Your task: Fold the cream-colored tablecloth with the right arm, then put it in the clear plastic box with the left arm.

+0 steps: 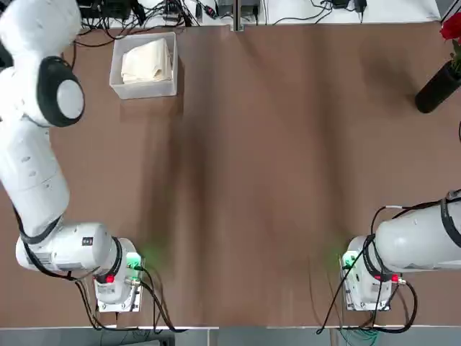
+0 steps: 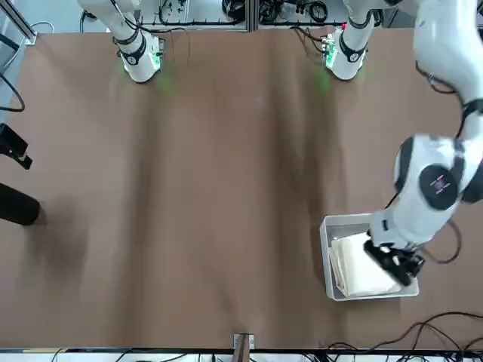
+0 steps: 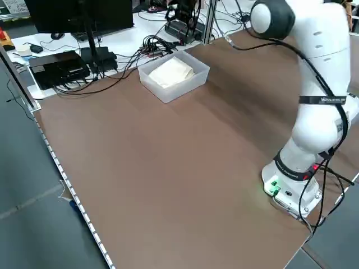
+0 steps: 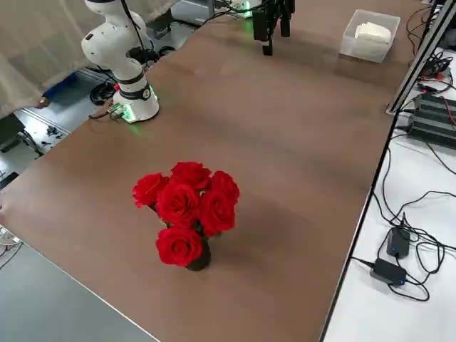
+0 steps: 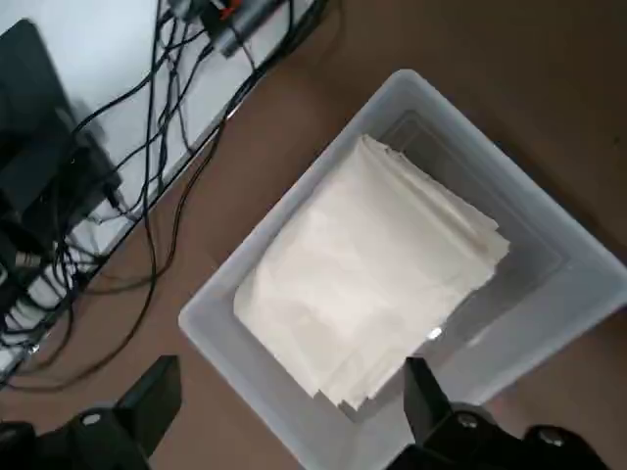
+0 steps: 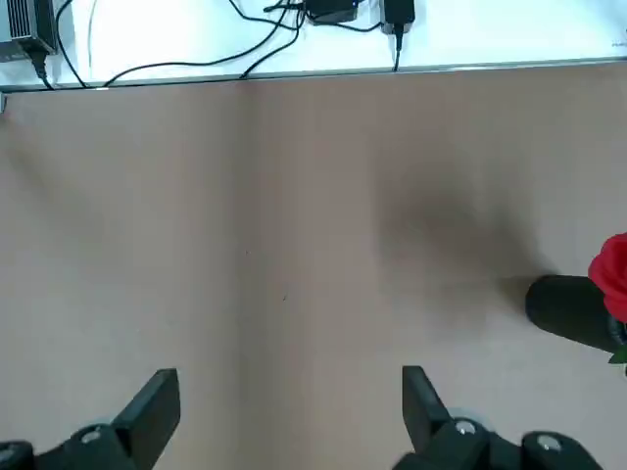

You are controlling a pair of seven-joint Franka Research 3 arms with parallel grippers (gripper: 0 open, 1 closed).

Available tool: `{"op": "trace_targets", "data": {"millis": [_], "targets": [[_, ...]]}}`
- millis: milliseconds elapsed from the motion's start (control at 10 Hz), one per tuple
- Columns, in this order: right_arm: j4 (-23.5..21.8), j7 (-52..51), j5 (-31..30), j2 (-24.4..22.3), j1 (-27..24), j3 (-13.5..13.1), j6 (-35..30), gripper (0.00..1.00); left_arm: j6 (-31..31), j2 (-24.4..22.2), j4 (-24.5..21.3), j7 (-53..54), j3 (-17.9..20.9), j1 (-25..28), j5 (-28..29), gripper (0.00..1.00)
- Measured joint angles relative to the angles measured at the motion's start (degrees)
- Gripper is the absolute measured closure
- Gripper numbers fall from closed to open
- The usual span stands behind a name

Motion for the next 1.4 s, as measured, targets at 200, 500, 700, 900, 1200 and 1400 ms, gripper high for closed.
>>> {"op": "trace_targets", "data": {"millis": [200,500,700,900,1200,1400], "targets": [[0.02,0.00,0.00,0.00,0.00,0.02,0.00,0.00,-7.01,-6.57,-1.52,-13.60,0.03,2.40,-8.85,0.00],[0.01,0.00,0.00,0.00,0.01,0.03,0.00,0.00,-17.33,-13.96,-3.48,-27.83,1.09,2.22,-16.17,0.00],[0.00,0.00,0.00,0.00,0.08,0.08,-0.01,0.00,-18.56,-20.42,-9.42,-29.48,8.76,-4.58,-19.29,0.00],[0.00,0.00,0.00,0.00,0.19,0.10,-0.01,0.00,-18.57,-27.09,-15.96,-29.05,11.26,-4.96,-20.04,0.00],[0.00,0.00,-0.04,0.00,0.41,0.11,-0.01,0.00,-19.14,-29.06,-19.26,-26.19,11.39,-4.25,-20.05,0.00],[0.01,0.00,-0.08,0.00,0.42,0.10,-0.01,0.00,-20.40,-29.07,-19.36,-26.14,11.28,-4.24,-20.06,0.00]]}}
